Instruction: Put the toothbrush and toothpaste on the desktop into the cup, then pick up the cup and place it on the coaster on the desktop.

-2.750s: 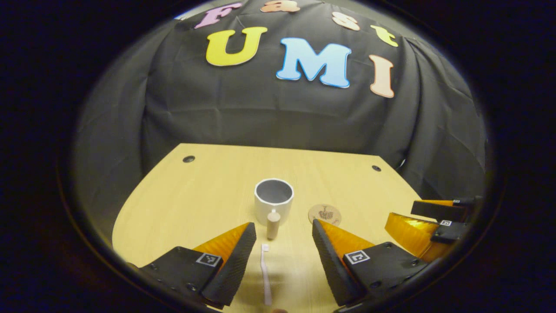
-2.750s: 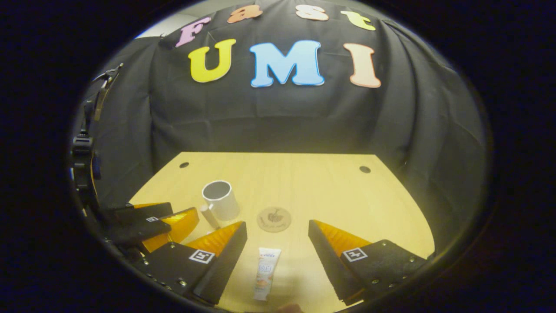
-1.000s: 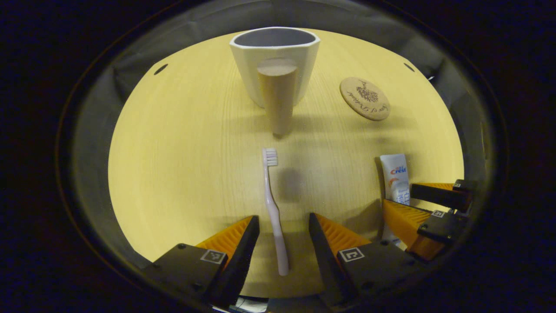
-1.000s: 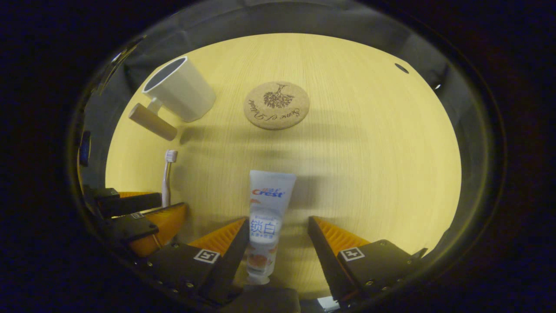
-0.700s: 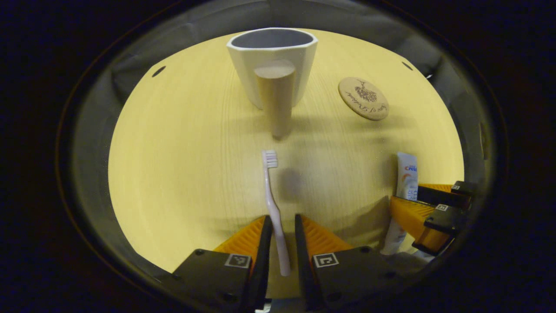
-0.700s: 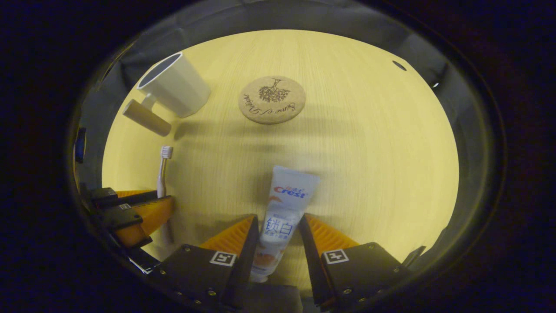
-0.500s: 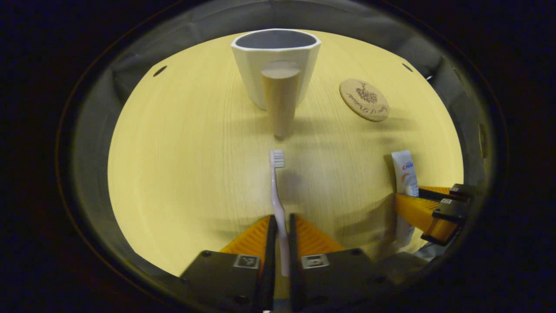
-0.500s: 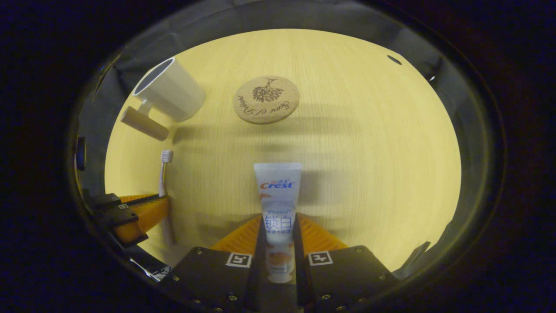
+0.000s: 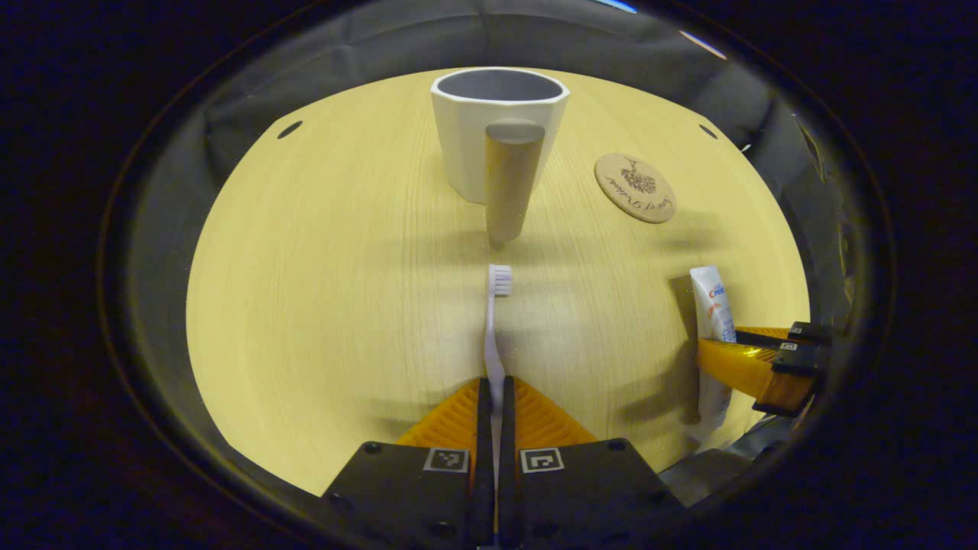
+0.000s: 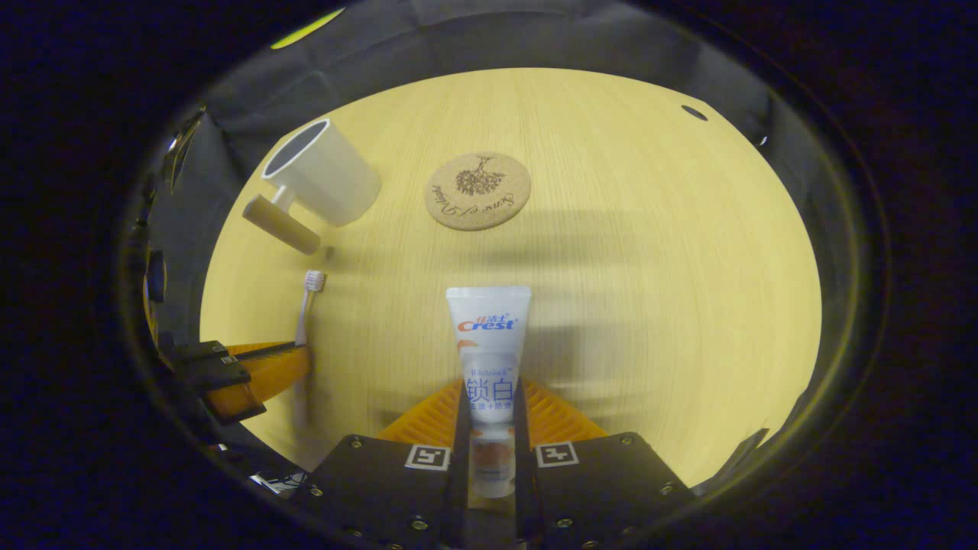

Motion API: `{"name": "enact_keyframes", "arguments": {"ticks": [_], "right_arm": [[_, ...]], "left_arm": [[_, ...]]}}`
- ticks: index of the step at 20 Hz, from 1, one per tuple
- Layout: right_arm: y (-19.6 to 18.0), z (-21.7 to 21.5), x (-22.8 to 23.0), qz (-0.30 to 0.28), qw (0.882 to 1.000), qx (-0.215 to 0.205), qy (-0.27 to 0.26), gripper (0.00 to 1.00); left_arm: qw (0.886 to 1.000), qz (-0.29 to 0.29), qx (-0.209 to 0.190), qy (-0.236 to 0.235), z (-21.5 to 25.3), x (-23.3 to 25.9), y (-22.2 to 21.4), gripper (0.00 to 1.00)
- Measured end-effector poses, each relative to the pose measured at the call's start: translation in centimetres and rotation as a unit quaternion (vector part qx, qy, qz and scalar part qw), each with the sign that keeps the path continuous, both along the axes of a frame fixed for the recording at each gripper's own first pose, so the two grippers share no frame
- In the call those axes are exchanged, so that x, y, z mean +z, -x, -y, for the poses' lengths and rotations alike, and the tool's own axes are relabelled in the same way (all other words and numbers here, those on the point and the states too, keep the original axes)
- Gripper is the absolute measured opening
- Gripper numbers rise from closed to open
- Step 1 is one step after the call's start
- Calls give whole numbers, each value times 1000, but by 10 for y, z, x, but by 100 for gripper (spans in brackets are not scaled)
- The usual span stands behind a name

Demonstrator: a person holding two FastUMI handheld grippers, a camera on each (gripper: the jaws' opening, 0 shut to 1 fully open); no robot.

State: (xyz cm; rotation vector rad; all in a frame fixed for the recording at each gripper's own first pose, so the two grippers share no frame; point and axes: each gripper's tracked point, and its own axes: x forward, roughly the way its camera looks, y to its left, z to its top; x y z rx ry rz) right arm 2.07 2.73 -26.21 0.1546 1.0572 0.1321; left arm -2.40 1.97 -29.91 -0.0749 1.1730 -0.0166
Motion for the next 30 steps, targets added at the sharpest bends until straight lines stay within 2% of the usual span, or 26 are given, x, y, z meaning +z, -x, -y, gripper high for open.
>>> {"name": "enact_keyframes", "arguments": {"ticks": [3,4,5,8,9,10,12,13,14,15,16,17,18,19,20,22,23,24,27,30], "right_arm": [[-1,-2,17,39,999,-5,-18,26],[-2,-4,25,57,998,-8,-27,26],[-3,-6,32,70,997,-9,-34,26],[-3,-10,53,108,993,-10,-45,26],[-5,-10,61,123,991,-14,-48,26],[-5,-12,69,133,990,-17,-53,17],[-5,-16,79,149,987,-9,-60,17],[-7,-15,86,160,986,-4,-56,16],[-5,-15,94,171,984,0,-51,16],[-7,-16,104,185,981,4,-50,17],[-8,-17,117,201,978,6,-52,16],[-9,-17,129,216,975,7,-55,16],[-11,-18,141,232,971,7,-59,16],[-13,-18,154,248,967,8,-64,14],[-15,-18,165,264,962,7,-68,17],[-20,-16,185,291,954,7,-70,13],[-19,-13,191,300,952,6,-69,16],[-19,-10,198,307,949,5,-69,16],[-25,-8,207,326,943,7,-69,16],[-28,-3,206,330,942,5,-63,16]], "left_arm": [[999,34,14,8,-2,14,2,10],[999,47,20,9,-5,21,3,15],[998,60,25,12,-7,29,5,10],[994,99,47,21,-16,51,6,11],[992,112,54,22,-20,59,6,11],[990,127,59,24,-23,68,4,10],[986,153,66,23,-27,84,-2,11],[984,165,67,23,-30,95,-4,15],[981,178,67,24,-32,106,-7,10],[979,191,67,27,-34,116,-10,15],[976,206,67,32,-34,128,-16,10],[972,221,66,35,-33,142,-22,10],[968,242,64,38,-32,156,-31,16],[962,262,62,38,-32,170,-40,10],[956,284,62,40,-32,184,-50,16],[943,323,60,46,-34,211,-66,15],[938,339,59,50,-33,221,-76,16],[932,355,60,53,-33,230,-85,10],[912,401,55,64,-31,249,-109,10],[894,440,45,70,-27,261,-138,10]]}}
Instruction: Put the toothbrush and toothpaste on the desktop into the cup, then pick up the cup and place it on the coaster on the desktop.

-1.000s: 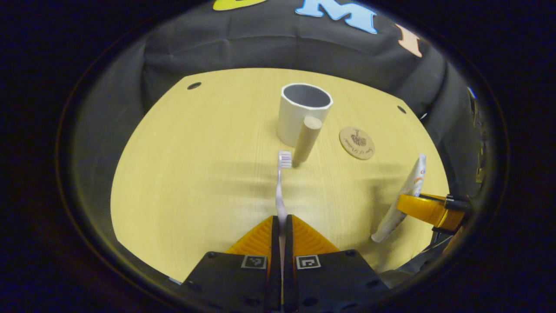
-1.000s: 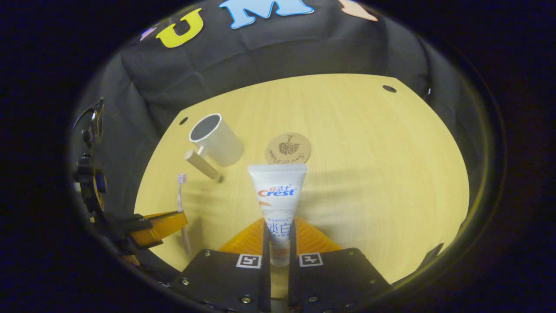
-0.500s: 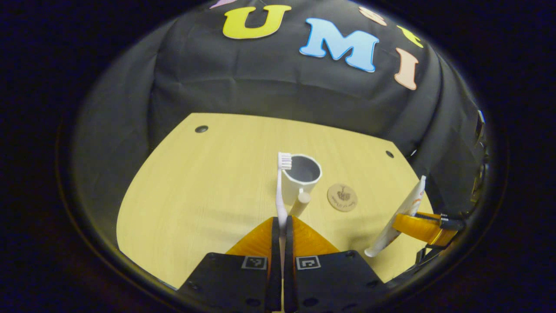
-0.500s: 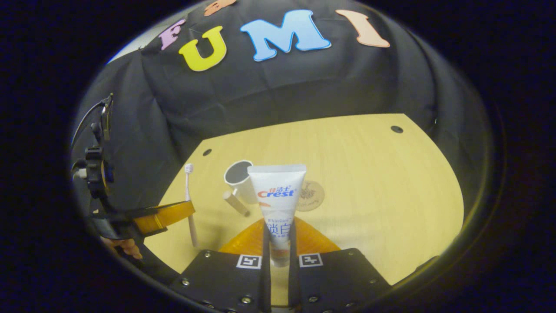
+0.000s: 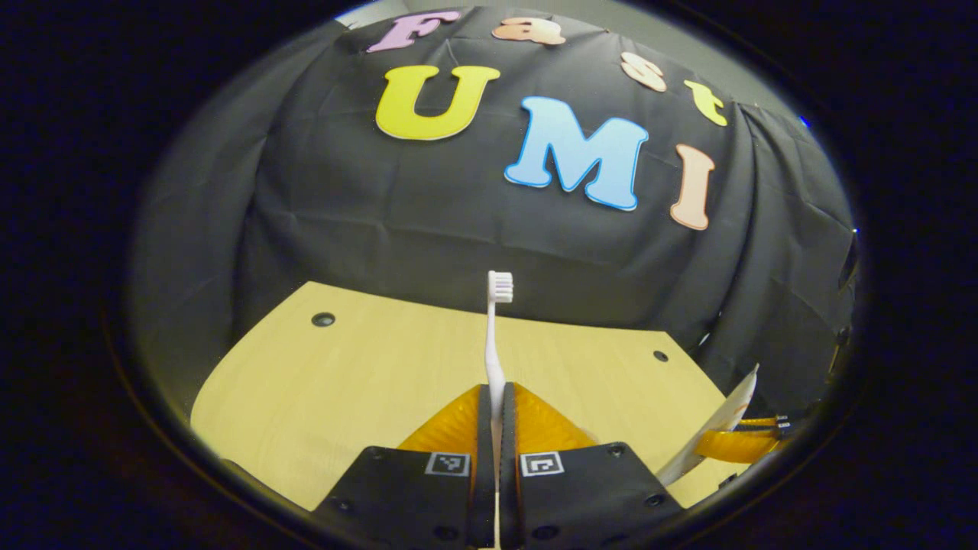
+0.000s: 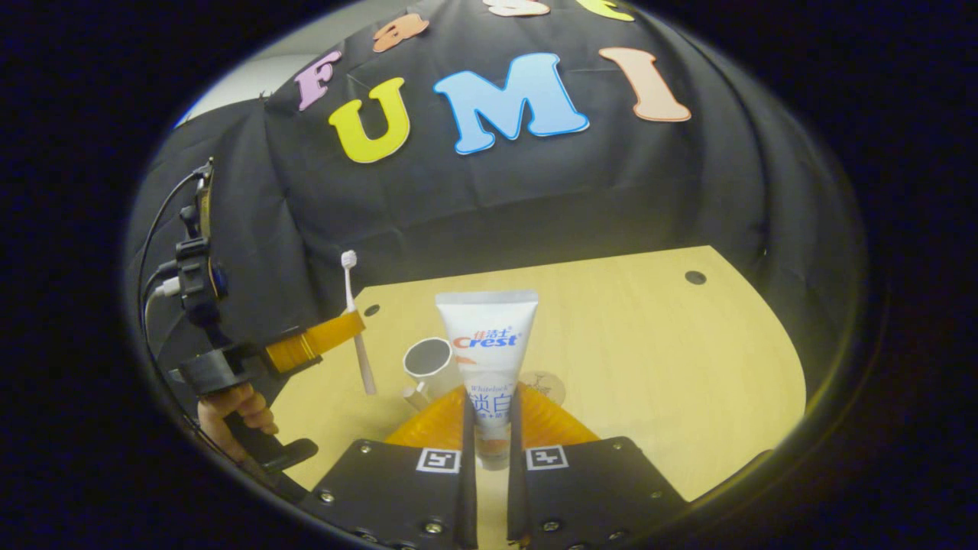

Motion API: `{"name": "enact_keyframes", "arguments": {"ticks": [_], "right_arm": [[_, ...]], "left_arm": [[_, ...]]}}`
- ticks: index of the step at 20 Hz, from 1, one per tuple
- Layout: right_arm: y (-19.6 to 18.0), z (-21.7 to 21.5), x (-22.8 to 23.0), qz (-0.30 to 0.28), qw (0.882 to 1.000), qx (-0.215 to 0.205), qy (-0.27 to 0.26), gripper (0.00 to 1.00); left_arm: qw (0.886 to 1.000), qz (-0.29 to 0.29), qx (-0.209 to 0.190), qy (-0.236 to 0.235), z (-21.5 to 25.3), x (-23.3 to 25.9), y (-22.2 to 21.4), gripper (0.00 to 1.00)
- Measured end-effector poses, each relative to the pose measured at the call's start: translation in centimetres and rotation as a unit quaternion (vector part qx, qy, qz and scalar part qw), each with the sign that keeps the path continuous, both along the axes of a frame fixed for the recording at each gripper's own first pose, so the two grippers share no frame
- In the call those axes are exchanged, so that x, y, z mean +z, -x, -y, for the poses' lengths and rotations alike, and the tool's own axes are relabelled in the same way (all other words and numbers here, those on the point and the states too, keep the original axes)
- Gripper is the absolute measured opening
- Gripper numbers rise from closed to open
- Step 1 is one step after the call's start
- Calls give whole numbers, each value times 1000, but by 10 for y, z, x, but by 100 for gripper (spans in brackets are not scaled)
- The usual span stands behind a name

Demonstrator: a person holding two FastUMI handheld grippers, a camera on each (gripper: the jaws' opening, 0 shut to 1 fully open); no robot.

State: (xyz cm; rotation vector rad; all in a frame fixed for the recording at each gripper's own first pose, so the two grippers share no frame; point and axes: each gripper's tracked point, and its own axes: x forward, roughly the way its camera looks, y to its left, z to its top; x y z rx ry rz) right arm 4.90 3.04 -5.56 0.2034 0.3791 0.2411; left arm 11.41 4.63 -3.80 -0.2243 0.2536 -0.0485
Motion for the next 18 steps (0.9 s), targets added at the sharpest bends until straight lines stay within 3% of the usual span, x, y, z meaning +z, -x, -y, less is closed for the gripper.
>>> {"name": "enact_keyframes", "arguments": {"ticks": [6,11,18], "right_arm": [[-5,3,-12,-14,1000,-4,6,16],[-15,2,-21,-26,1000,-6,10,16],[-30,-13,-12,-21,1000,7,17,16]], "left_arm": [[998,52,-14,14,7,1,-56,10],[999,38,-22,10,13,-37,-83,10],[1000,17,-23,-5,16,-77,-90,11]]}}
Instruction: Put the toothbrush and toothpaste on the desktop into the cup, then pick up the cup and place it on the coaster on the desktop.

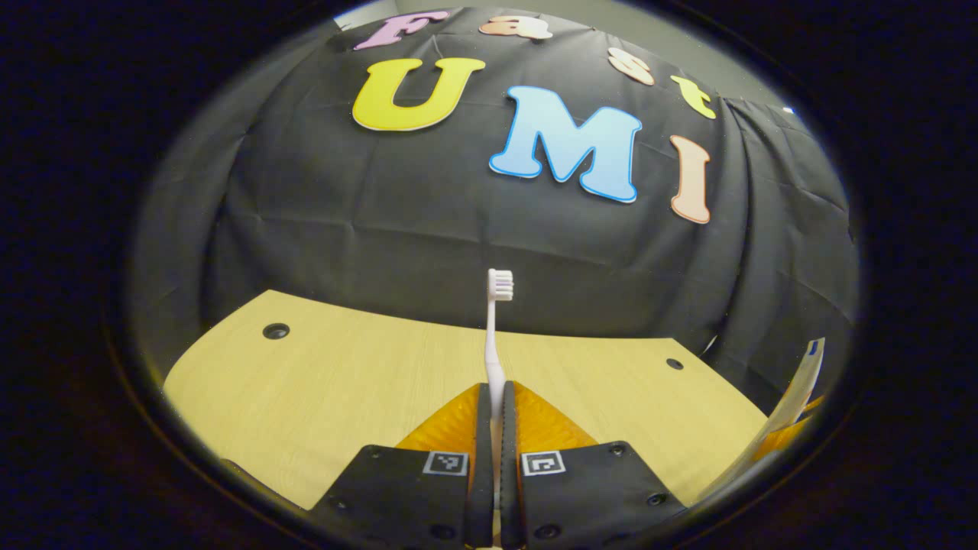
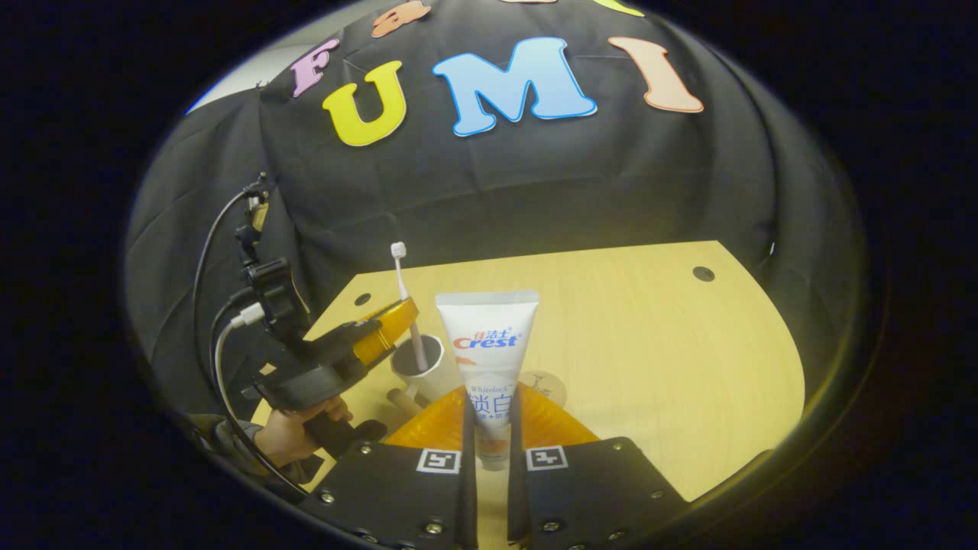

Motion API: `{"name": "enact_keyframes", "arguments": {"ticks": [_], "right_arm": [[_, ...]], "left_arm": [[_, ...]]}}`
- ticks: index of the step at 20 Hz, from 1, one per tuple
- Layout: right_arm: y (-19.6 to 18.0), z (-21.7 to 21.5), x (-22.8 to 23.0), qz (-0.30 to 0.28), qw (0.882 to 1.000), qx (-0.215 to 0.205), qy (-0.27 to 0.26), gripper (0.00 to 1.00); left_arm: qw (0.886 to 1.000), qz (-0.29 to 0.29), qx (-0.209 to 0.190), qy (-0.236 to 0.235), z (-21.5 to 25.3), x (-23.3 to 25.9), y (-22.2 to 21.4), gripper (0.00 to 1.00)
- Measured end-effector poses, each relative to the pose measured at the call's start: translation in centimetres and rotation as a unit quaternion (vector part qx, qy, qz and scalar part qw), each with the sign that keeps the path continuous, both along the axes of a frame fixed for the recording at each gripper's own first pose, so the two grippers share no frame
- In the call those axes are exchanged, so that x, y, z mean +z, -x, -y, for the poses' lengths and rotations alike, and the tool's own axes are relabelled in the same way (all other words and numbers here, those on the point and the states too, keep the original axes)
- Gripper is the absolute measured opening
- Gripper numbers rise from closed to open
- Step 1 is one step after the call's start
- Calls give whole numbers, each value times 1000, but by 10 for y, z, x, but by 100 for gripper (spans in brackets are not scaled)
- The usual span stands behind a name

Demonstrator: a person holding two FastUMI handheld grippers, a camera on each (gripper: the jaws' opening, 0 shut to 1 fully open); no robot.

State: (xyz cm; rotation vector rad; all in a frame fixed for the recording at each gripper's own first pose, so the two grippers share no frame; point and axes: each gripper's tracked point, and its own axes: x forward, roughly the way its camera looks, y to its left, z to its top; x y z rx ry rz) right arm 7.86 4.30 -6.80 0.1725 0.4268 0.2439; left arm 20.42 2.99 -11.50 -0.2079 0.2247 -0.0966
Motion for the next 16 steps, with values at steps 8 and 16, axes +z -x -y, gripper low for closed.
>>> {"name": "enact_keyframes", "arguments": {"ticks": [8,16], "right_arm": [[-9,-22,7,3,1000,23,-3,16],[-39,-54,37,49,997,55,-5,16]], "left_arm": [[1000,-26,-12,5,-2,-11,17,41],[1000,-15,20,-5,-28,7,46,84]]}}
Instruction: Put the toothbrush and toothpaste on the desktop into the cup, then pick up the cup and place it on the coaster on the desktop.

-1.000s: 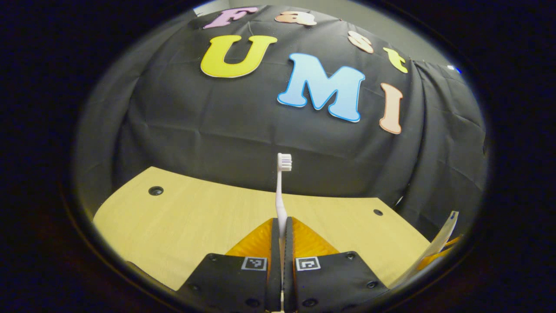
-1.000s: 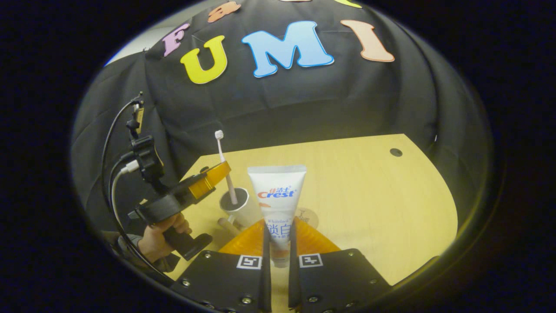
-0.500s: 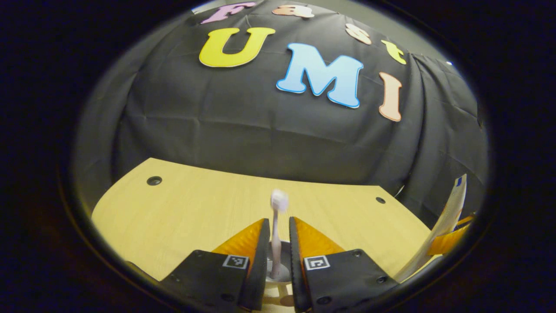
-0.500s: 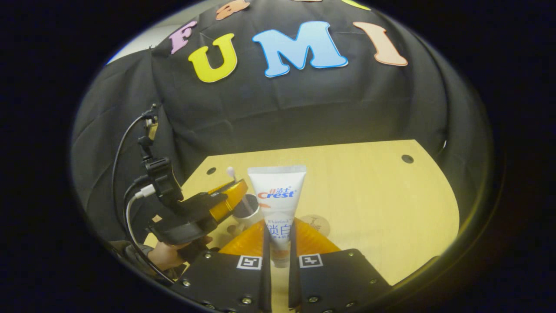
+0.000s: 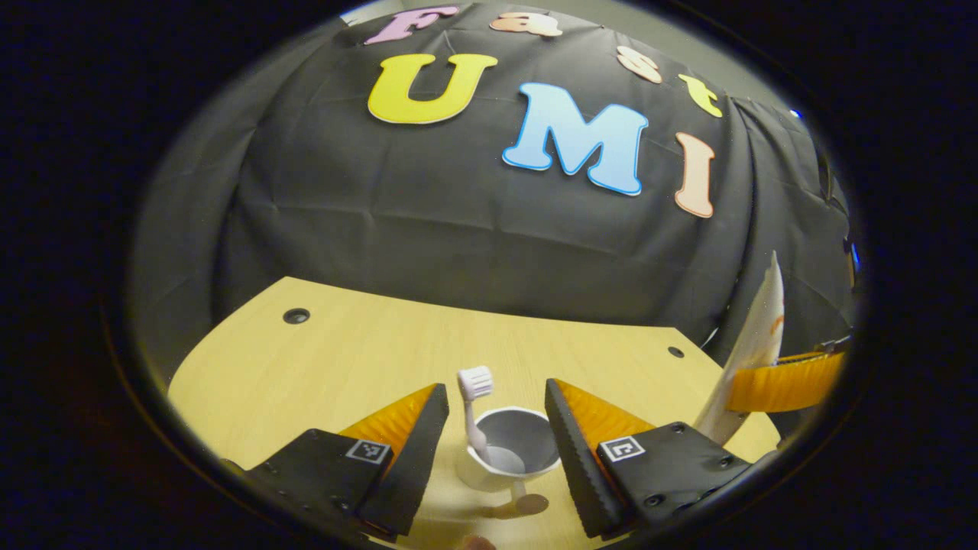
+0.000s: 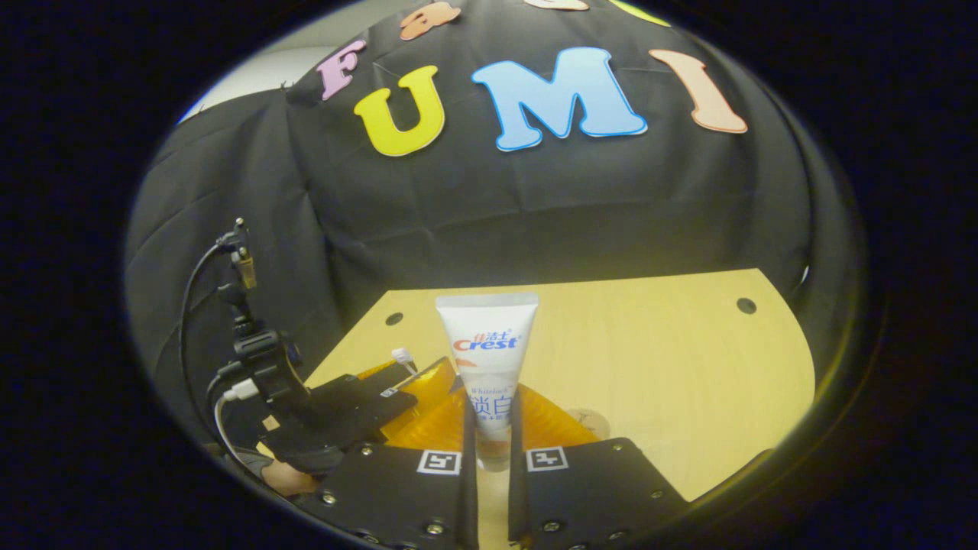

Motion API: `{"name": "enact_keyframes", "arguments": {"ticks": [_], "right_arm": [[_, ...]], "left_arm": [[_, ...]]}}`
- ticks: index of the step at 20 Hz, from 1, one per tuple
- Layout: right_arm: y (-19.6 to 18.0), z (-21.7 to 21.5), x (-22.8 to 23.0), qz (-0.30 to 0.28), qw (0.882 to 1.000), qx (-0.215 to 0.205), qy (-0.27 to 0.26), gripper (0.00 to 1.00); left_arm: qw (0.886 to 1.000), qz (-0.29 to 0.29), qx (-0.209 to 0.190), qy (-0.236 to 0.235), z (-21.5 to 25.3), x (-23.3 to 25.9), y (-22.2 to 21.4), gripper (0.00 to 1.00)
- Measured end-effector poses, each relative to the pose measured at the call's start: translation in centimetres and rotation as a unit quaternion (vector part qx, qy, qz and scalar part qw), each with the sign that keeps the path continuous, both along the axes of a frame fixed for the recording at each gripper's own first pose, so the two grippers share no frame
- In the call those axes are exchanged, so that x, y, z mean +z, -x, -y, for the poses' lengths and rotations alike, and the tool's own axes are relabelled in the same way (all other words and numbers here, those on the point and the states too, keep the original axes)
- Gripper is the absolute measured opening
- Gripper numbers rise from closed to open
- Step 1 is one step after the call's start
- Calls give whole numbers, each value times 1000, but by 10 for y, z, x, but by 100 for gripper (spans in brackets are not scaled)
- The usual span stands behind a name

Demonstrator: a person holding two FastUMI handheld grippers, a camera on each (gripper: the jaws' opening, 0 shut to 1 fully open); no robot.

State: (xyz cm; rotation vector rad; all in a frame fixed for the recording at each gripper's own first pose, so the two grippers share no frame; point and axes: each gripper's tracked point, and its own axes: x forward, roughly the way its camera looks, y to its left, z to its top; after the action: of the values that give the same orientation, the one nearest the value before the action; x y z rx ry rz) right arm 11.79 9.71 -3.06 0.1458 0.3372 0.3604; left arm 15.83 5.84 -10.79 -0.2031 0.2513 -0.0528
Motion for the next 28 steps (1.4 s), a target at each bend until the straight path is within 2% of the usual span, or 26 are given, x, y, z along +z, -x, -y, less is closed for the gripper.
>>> {"name": "enact_keyframes", "arguments": {"ticks": [1,2,3,5,6,7,11,15,19,23,27,28], "right_arm": [[-5,-5,4,8,1000,6,1,16],[-11,-11,7,14,1000,12,2,16],[-16,-17,9,21,1000,16,2,16],[-26,-29,14,36,999,24,1,20],[-30,-35,17,43,999,29,0,16],[-35,-41,17,51,998,33,0,16],[-55,-64,13,61,997,44,14,16],[-74,-75,-8,58,996,49,53,16],[-85,-84,-45,13,994,59,88,17],[-88,-85,-76,-27,991,61,120,23],[-87,-81,-86,-34,986,62,151,29],[-86,-78,-84,-27,986,61,154,37]], "left_arm": [[1000,1,2,0,-4,1,6,84],[1000,1,5,0,-8,3,11,78],[1000,1,8,-1,-13,6,17,84],[1000,2,16,1,-21,9,29,84],[1000,3,21,2,-25,11,35,85],[1000,3,25,4,-30,13,40,92],[999,-6,39,12,-44,10,56,93],[998,-17,53,14,-56,2,68,93],[997,-32,65,19,-68,-9,76,93],[996,-41,73,30,-72,-15,78,93],[995,-47,75,34,-69,-20,81,93],[995,-47,75,34,-67,-20,81,93]]}}
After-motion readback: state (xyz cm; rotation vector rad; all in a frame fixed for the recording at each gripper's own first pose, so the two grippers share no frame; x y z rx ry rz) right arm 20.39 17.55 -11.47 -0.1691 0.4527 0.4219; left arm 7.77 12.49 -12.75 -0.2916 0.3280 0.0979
